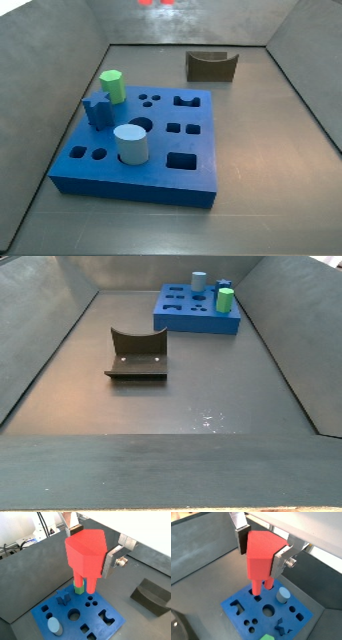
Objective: Pick up the 3 prong object. Move up. Move to above the board. Insert the 3 prong object.
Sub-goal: Insert the 3 prong object.
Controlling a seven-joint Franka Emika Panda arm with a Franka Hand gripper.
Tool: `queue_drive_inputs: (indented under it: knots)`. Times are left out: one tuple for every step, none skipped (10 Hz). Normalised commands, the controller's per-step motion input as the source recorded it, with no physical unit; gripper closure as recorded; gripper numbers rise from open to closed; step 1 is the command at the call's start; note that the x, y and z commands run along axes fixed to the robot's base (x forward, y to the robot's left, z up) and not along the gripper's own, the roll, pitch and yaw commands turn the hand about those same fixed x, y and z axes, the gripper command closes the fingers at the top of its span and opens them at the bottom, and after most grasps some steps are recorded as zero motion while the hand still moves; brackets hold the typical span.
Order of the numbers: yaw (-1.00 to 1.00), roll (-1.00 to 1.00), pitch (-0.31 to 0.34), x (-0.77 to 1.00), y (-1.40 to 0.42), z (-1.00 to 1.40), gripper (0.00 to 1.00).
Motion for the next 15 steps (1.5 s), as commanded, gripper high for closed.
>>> queue_drive_inputs:
  knots:
    - [0.41, 0.00, -0.140, 0.00, 0.37, -0.66, 1.00]
    - [0.54, 0.01, -0.179, -0.09, 0.37, -0.90, 1.00]
    - [0.58, 0.03, -0.139, -0.14, 0.43, -0.98, 1.00]
    - [0.75, 0.14, -0.164, -0.26, 0.26, -0.89, 1.00]
    - [0.79, 0.18, -0.153, -0.22, 0.22, -0.83, 1.00]
    - [0.82, 0.21, -0.141, -0.21, 0.18, -0.77, 1.00]
    - [0.84, 0.27, -0.083, -0.13, 0.11, -0.67, 1.00]
    - [0.76, 0.29, -0.063, -0.03, 0.06, -0.64, 1.00]
    - [0.73, 0.31, -0.051, 0.00, 0.02, -0.61, 1.00]
    - [0.68, 0.25, -0.099, 0.00, 0.00, -0.70, 1.00]
    - [0.33, 0.00, -0.084, 0.00, -0.01, -0.48, 1.00]
    - [0.04, -0.03, -0.059, 0.00, -0.02, -0.32, 1.00]
    - [0.00, -0.09, -0.066, 0.00, 0.00, -0.38, 1.00]
    - [0.01, -0.09, -0.047, 0.00, 0.00, -0.39, 1.00]
    - [0.13, 0.03, 0.000, 0.00, 0.00, -0.18, 1.00]
